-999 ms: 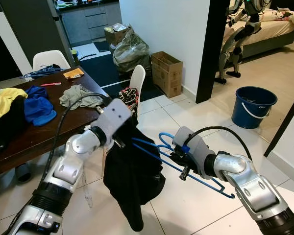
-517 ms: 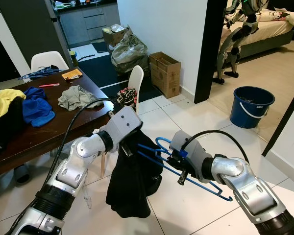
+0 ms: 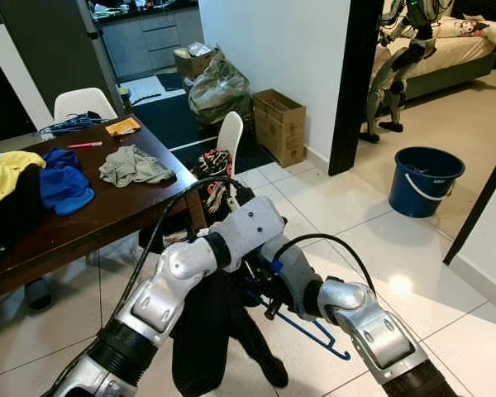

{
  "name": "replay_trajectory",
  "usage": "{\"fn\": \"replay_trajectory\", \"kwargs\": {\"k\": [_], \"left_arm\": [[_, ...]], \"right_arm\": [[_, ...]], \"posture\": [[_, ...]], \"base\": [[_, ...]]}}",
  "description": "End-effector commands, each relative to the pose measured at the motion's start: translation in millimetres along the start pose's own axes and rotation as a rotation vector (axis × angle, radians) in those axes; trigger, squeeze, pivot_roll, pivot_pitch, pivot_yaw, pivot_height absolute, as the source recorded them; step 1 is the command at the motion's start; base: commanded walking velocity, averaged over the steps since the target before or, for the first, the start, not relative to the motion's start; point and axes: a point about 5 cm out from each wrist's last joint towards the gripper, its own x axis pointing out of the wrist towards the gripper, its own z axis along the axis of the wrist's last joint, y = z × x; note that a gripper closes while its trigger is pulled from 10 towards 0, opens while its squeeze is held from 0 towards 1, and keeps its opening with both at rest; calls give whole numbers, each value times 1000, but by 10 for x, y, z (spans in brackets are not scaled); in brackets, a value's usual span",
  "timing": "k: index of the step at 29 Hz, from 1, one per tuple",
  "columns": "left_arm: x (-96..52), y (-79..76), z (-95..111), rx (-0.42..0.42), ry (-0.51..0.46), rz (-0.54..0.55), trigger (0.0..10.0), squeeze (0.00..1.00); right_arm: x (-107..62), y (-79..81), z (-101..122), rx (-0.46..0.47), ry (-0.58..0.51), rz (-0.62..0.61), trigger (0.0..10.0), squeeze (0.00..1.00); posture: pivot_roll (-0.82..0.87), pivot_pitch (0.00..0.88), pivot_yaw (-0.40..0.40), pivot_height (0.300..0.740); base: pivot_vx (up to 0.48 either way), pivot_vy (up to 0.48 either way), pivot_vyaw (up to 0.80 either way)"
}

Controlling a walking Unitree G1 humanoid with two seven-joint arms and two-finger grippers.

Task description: Hang hanger

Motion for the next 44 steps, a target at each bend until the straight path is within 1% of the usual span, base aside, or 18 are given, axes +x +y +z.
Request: {"fn": "replay_trajectory", "kwargs": {"k": [1, 4, 5, 6, 7, 9, 11, 12, 13, 15, 20, 29, 31, 34, 37, 39, 41, 44], "left_arm": [[73, -35, 113, 34, -51, -27, 10000, 0], [8, 258, 25, 78, 27, 143, 10000, 0], [8, 258, 25, 78, 27, 143, 10000, 0], [-42, 382, -22, 73, 62, 226, 10000, 0], [-42, 382, -22, 73, 62, 226, 10000, 0], [-237, 686, -152, -12, 128, 465, 10000, 0], [-422, 847, -248, -104, 158, 620, 10000, 0], [-473, 874, -272, -129, 161, 655, 10000, 0], [-473, 874, -272, -129, 161, 655, 10000, 0], [-560, 891, -325, -151, 177, 696, 10000, 0], [-615, 884, -380, -154, 202, 719, 10000, 0], [-574, 882, -349, -159, 187, 739, 10000, 0], [-506, 824, -315, -167, 170, 722, 10000, 0], [-506, 824, -315, -167, 170, 722, 10000, 0], [-480, 786, -319, -173, 170, 716, 10000, 0], [-484, 780, -342, -176, 180, 719, 10000, 0], [-484, 780, -342, -176, 180, 719, 10000, 0], [-522, 774, -418, -192, 217, 741, 10000, 0]], "right_arm": [[47, 5, 121, -19, -42, -5, 10000, 0], [58, -44, 98, -8, -17, -45, 10000, 0], [58, -44, 98, -8, -17, -45, 10000, 0], [49, -58, 86, 1, -11, -53, 10000, 0], [49, -58, 86, 1, -11, -53, 10000, 0], [5, -106, 10, 30, 9, -82, 10000, 0], [-45, -157, -71, 60, 27, -104, 10000, 0], [-62, -174, -98, 70, 32, -110, 10000, 0], [-62, -174, -98, 70, 32, -110, 10000, 0], [-102, -239, -136, 91, 36, -131, 10000, 0], [-139, -318, -142, 110, 30, -159, 10000, 0], [-165, -405, -150, 127, 42, -216, 10000, 0], [-190, -490, -161, 167, 47, -298, 10000, 0], [-190, -490, -161, 167, 47, -298, 10000, 0], [-216, -584, -169, 211, 42, -382, 10000, 0], [-235, -641, -165, 236, 29, -432, 10000, 0], [-235, -641, -165, 236, 29, -432, 10000, 0], [-258, -709, -153, 276, 6, -486, 10000, 0]], "posture": [[-39, 0, 104, 740], [-35, 0, 104, 740], [-35, 0, 104, 740], [-30, 0, 107, 740], [-30, 0, 107, 740], [-10, 0, 103, 740], [9, 0, 93, 740], [12, 0, 82, 740], [12, 0, 82, 740], [14, 0, 73, 740], [16, 0, 62, 740], [8, 0, 70, 740], [1, 0, 78, 740], [1, 0, 78, 740], [-5, 0, 86, 740], [-8, 0, 88, 740], [-8, 0, 88, 740], [-8, 0, 89, 740]], "base": [[0, 0, 0], [0, 0, 0], [0, 0, 0], [0, 0, 0], [0, 0, 0], [0, 0, 0], [0, 0, 0], [0, 0, 0], [0, 0, 0], [0, 0, 0], [0, 0, 0], [0, 0, 0], [0, 0, 0], [0, 0, 0], [0, 0, 0], [0, 0, 0], [0, 0, 0], [0, 0, 0]]}}
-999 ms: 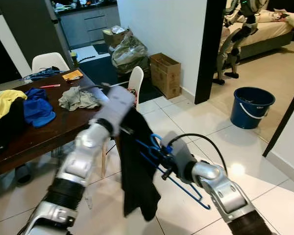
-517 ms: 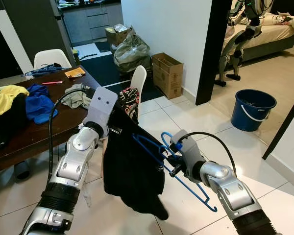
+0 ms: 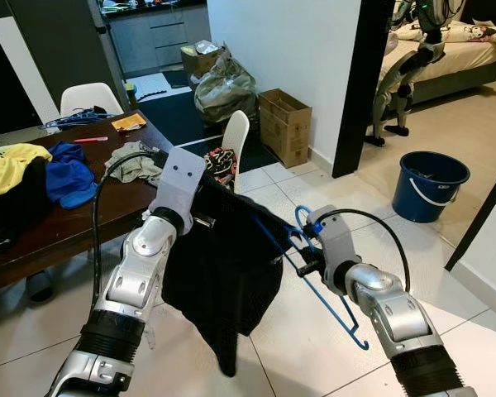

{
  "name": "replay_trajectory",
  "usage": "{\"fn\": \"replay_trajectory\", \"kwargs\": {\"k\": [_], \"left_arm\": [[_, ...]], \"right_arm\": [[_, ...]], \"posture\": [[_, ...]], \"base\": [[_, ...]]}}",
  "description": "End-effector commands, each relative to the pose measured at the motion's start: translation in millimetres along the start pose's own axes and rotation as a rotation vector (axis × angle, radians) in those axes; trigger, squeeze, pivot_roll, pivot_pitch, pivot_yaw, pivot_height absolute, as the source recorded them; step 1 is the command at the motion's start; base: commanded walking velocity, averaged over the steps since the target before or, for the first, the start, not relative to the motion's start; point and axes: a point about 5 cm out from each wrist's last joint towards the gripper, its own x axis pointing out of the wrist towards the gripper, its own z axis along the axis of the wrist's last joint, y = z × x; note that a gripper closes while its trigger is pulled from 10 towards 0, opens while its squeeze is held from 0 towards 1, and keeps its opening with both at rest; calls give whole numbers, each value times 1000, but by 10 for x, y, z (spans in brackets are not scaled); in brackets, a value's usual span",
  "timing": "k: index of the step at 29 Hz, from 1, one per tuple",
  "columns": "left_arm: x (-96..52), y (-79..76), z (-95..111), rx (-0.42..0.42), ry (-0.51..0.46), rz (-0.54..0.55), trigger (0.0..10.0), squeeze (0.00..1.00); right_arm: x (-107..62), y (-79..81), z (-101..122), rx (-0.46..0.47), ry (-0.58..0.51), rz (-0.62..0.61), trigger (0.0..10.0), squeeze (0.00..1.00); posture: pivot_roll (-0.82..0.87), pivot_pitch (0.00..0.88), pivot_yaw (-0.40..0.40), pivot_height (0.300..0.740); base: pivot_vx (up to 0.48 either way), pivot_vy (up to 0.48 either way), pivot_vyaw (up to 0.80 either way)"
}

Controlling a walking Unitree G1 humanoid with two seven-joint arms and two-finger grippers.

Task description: Hang hanger

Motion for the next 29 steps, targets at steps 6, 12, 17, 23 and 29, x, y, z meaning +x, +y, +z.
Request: {"fn": "replay_trajectory", "kwargs": {"k": [6, 12, 17, 23, 29], "left_arm": [[-51, 138, -155, -18, 73, 100, 10000, 0], [-55, 226, -184, -58, 90, 161, 10000, 0], [-43, 153, -171, -102, 86, 161, 10000, 0], [-36, 19, -180, -129, 87, 120, 10000, 0], [-39, -94, -188, -157, 93, 99, 10000, 0]], "right_arm": [[14, -98, 58, 116, -40, -79, 10000, 0], [26, -118, 124, 226, -86, -106, 10000, 0], [45, -126, 184, 270, -121, -144, 10000, 0], [60, -94, 167, 272, -118, -140, 10000, 0], [65, -110, 184, 281, -134, -143, 10000, 0]], "posture": [[-8, 0, 87, 740], [-8, 0, 87, 740], [-9, 0, 87, 740], [-16, 0, 88, 740], [-29, 0, 84, 740]], "base": [[0, 0, 0], [0, 0, 0], [0, 0, 0], [0, 0, 0], [0, 0, 0]]}}
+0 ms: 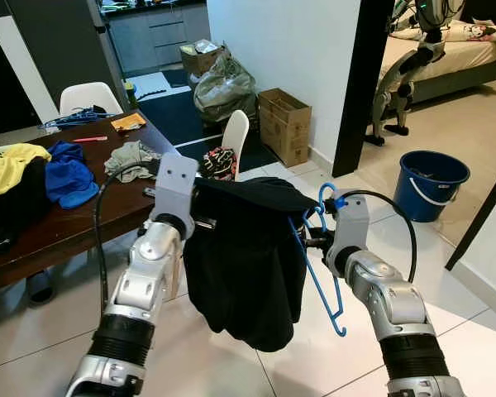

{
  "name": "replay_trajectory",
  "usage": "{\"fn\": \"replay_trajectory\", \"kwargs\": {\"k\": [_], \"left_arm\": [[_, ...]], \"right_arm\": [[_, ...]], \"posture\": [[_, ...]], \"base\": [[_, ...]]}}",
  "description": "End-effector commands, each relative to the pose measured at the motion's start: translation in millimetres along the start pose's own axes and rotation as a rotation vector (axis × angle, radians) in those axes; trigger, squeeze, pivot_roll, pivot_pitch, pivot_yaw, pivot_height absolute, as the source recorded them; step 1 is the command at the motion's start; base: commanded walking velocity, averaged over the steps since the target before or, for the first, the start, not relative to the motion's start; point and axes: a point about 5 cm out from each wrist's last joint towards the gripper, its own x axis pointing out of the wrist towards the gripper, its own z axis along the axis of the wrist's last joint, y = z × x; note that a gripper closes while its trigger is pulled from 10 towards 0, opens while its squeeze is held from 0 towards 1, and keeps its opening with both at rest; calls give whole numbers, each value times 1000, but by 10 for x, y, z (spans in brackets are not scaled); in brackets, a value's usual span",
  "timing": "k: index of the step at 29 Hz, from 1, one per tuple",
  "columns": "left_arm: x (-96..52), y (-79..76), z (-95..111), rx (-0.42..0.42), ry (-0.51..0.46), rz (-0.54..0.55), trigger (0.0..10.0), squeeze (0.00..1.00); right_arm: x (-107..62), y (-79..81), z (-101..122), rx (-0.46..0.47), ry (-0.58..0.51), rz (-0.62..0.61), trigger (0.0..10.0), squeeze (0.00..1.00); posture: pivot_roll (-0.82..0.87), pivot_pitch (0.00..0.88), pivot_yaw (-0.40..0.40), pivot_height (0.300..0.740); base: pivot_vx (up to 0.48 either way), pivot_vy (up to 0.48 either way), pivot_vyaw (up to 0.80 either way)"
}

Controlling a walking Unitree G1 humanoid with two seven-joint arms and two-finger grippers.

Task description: Hang hanger

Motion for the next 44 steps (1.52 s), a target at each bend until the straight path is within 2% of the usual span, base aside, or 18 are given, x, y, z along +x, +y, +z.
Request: {"fn": "replay_trajectory", "kwargs": {"k": [1, 2, 3, 4, 5, 6, 7, 8, 9, 14, 24, 44], "left_arm": [[-26, 23, -49, -16, 19, 10, 10000, 0], [-18, 32, -41, -83, 16, 11, 10000, 0], [-18, 32, -41, -83, 16, 11, 10000, 0], [-13, 41, -37, -134, 14, 12, 10000, 0], [-13, 41, -37, -134, 14, 12, 10000, 0], [-4, 61, -33, -204, 9, 7, 10000, 0], [-4, 61, -33, -204, 9, 7, 10000, 0], [4, 112, -49, -261, 16, 24, 10000, 0], [6, 149, -62, -268, 25, 27, 10000, 0], [-19, 173, -77, -261, 34, 28, 10000, 0], [-99, 83, -166, -237, 68, 8, 10000, 0], [-95, 54, -202, -215, 83, -8, 10000, 0]], "right_arm": [[10, -10, 79, 24, -50, -12, 10000, 0], [19, -6, 103, 60, -64, -4, 10000, 0], [19, -6, 103, 60, -64, -4, 10000, 0], [28, 0, 120, 87, -73, 2, 10000, 0], [28, 0, 120, 87, -73, 2, 10000, 0], [43, 4, 141, 140, -81, 13, 10000, 0], [43, 4, 141, 140, -81, 13, 10000, 0], [60, 1, 161, 185, -85, 20, 10000, 0], [71, -2, 181, 210, -93, 25, 10000, 0], [66, 18, 201, 225, -105, 43, 10000, 0], [51, 62, 136, 203, -94, 59, 10000, 0], [42, 77, 93, 188, -92, 56, 10000, 0]], "posture": [[-28, 0, 86, 740], [-28, 0, 84, 740], [-28, 0, 84, 740], [-29, 0, 86, 740], [-29, 0, 86, 740], [-32, 0, 91, 740], [-32, 0, 91, 740], [-28, 0, 98, 740], [-25, 0, 97, 740], [-14, 0, 99, 740], [9, 0, 94, 740], [2, 0, 104, 740]], "base": [[0, 0, 0], [0, 0, 0], [0, 0, 0], [0, 0, 0], [0, 0, 0], [0, 0, 0], [0, 0, 0], [0, 0, 0], [0, 0, 0], [0, 0, 0], [0, 0, 0], [0, 0, 0]]}}
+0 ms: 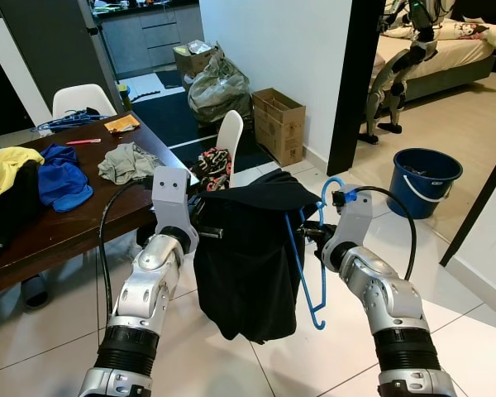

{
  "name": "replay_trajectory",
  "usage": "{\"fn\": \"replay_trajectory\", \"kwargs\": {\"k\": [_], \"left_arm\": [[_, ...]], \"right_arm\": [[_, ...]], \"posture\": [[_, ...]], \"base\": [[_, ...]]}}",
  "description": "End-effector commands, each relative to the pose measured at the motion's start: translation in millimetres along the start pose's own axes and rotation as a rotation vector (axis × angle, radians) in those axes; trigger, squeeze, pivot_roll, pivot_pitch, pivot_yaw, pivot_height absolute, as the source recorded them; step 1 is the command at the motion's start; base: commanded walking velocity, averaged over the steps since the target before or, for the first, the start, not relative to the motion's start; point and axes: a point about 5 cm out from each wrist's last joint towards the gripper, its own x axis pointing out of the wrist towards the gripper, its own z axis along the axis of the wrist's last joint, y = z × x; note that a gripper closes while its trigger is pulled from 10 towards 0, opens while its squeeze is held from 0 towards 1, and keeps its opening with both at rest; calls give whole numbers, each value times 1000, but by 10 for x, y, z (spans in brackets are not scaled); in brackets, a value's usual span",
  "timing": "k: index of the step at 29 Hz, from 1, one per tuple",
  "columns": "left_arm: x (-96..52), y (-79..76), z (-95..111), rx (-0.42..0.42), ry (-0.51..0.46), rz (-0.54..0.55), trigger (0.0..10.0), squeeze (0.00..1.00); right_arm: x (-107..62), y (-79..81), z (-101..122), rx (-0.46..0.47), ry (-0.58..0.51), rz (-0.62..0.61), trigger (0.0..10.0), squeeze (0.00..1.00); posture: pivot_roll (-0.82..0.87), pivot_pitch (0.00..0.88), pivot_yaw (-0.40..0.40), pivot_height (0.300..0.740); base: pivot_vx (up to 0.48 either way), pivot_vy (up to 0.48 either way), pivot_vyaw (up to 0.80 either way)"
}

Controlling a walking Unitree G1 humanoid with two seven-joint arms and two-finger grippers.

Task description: Hang hanger

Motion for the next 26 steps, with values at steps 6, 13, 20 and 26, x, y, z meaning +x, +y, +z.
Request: {"fn": "replay_trajectory", "kwargs": {"k": [6, 13, 20, 26], "left_arm": [[-13, 157, -10, 20, 8, 61, 10000, 0], [-15, 135, -31, 20, 12, 57, 10000, 0], [-37, 132, -101, 19, 31, 56, 10000, 0], [-47, 128, -143, 22, 43, 56, 10000, 0]], "right_arm": [[-7, 15, 71, -13, -47, 4, 10000, 0], [6, 21, 79, -21, -46, 11, 10000, 0], [6, 19, 33, -34, -32, 16, 10000, 0], [10, 16, -2, -42, -21, 15, 10000, 0]], "posture": [[-4, 0, 99, 740], [-5, 0, 94, 740], [-8, 0, 91, 740], [-9, 0, 89, 740]], "base": [[0, 0, 0], [0, 0, 0], [0, 0, 0], [0, 0, 0]]}}
